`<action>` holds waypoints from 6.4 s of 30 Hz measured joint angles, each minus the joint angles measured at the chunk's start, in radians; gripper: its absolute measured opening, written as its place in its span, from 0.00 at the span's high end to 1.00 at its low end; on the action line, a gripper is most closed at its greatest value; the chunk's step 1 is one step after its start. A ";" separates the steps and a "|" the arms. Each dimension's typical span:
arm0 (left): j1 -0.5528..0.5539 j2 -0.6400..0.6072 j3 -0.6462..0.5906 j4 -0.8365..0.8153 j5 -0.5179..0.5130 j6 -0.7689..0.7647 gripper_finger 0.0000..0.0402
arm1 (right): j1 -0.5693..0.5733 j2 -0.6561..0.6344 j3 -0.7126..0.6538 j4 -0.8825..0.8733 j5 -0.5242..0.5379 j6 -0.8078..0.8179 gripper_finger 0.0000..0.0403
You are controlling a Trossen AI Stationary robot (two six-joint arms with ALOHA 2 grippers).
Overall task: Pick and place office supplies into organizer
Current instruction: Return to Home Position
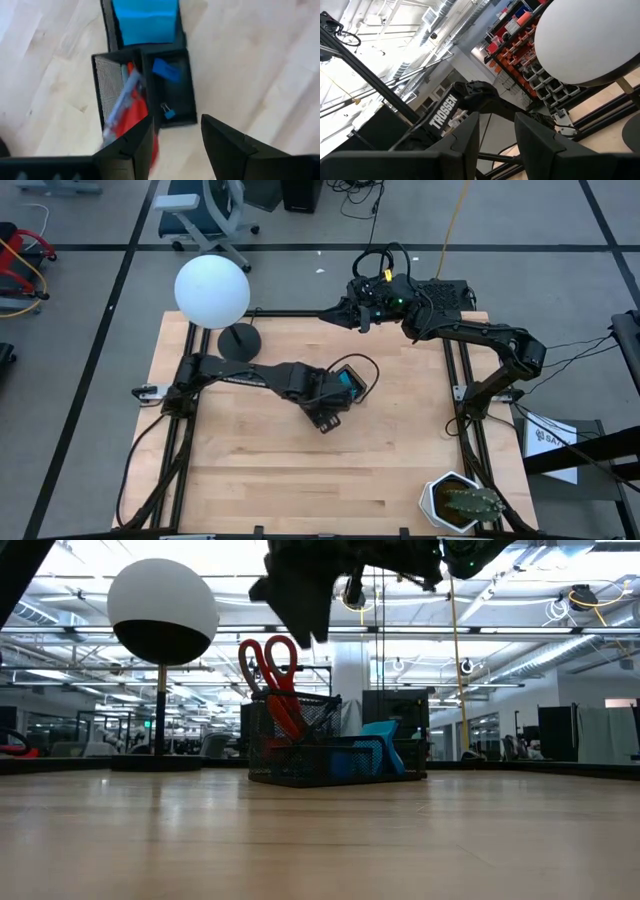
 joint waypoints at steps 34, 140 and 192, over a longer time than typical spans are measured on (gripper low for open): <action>-0.111 -0.494 0.000 0.126 -0.219 0.146 0.58 | 0.189 -0.001 0.000 0.089 0.085 -0.049 0.71; 0.041 -1.177 -0.842 0.914 -0.134 0.567 0.58 | 0.483 -0.488 0.001 -0.444 0.657 -0.731 0.71; 0.038 -1.997 -1.579 1.214 -0.051 0.553 0.58 | 0.483 -1.303 -0.913 0.335 0.655 -0.797 0.71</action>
